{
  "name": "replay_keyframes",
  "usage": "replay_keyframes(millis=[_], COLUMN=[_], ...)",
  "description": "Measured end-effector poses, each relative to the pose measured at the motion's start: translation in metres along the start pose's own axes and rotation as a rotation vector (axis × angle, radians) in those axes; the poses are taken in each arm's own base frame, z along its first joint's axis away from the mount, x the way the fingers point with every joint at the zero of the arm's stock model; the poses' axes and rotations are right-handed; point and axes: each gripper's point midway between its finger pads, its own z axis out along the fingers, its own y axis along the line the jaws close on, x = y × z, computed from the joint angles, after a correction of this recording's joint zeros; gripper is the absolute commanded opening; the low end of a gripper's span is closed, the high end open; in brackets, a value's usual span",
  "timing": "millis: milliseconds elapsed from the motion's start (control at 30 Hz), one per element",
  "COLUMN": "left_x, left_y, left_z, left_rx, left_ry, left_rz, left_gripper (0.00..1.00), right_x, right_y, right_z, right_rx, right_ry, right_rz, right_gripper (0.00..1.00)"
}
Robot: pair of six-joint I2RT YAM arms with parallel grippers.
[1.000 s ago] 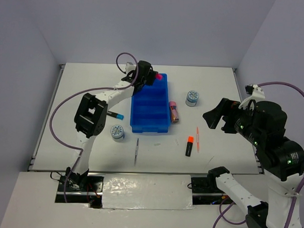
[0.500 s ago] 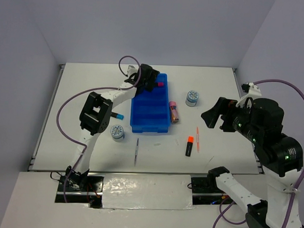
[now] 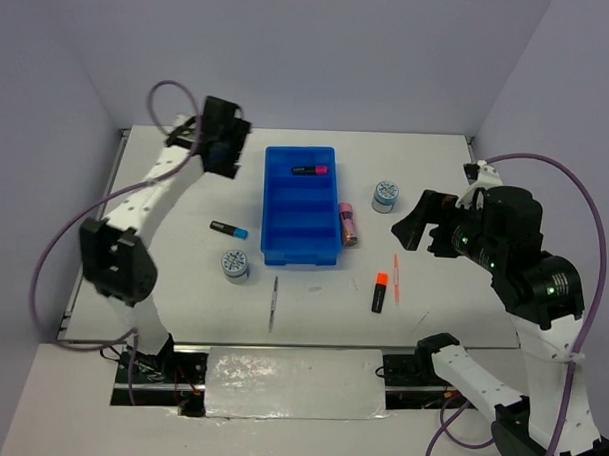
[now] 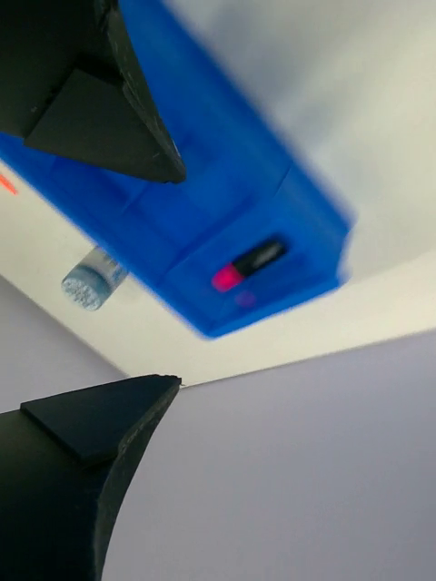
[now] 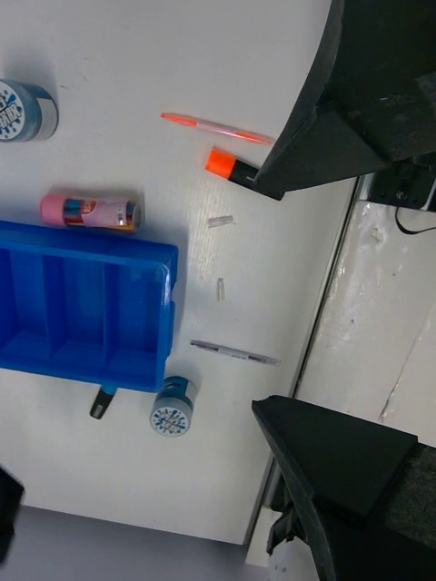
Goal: Sort the stationery into containers
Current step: Place the stationery in the storage box, then pick up the stationery from the center of the board.
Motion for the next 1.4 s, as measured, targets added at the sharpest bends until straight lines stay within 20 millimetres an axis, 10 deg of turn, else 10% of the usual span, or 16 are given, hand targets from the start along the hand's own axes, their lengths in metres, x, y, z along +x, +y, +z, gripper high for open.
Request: replay_keyframes(millis=[167,500,967,1400], left_x=[-0.100,-0.038,-0.017,-0.006], left_y=[0.092,0.228,0.245,0.255], left_z=[-0.038,0.023,0.041,0.051], left_rx=[-0.220,-0.682,-0.719,-0.669], left_ry=[-0.143,0.075,0.141,0.145], left_rz=[-0.057,0.178,0.212,0.199], left_gripper=[0.96,0.88,0.77,0.00], right_x=[0.004,0.004,0.006,0.001], right_y=[-0.001,0.007,0.008,0.006], right_z=[0.015,0.034,0.021,0.005], right_rx=[-0.001,-0.041,-0.058,-0.034], right_ry=[0.036,0.081,0.050,0.024], right_rz=[0.007,0.011,0.005,-0.014], right_gripper=[1.00,1.00,1.00,1.00])
